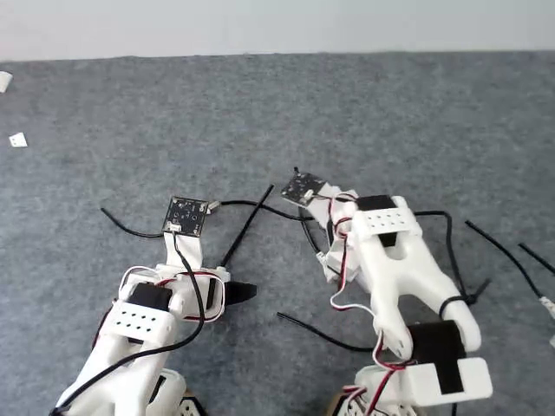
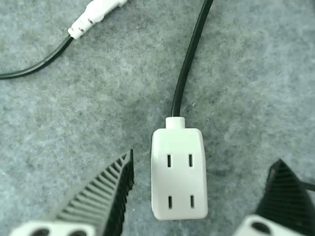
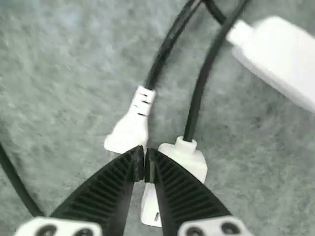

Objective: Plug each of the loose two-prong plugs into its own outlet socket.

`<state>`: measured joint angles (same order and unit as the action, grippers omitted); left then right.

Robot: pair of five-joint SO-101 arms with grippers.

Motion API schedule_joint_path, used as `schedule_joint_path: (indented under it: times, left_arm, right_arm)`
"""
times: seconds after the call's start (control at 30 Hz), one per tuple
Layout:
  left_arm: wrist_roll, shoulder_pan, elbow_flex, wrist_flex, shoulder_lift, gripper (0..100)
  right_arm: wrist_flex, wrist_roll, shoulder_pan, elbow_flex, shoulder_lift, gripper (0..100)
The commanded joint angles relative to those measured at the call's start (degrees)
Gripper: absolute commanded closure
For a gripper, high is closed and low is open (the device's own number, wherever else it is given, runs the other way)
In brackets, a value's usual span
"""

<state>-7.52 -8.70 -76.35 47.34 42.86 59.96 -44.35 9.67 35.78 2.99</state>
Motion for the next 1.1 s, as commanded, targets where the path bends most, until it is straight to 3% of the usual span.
schedule_joint_path:
  times: [0.0, 0.33, 1.07]
  left_arm:
    - [0.44, 0.44, 0.22, -1.41, 1.05, 60]
    - [0.44, 0.44, 0.22, -1.41, 1.05, 60]
    - [0.44, 0.44, 0.22, -1.41, 1.05, 60]
  right_arm:
    - [-0.4, -0.53, -1.36, -2.9, 0.48, 97.6]
    - [-0.4, 11.96, 6.81, -4.92, 7.34, 90.2]
    - [-4.62, 11.96, 9.54, -5.98, -5.32, 89.7]
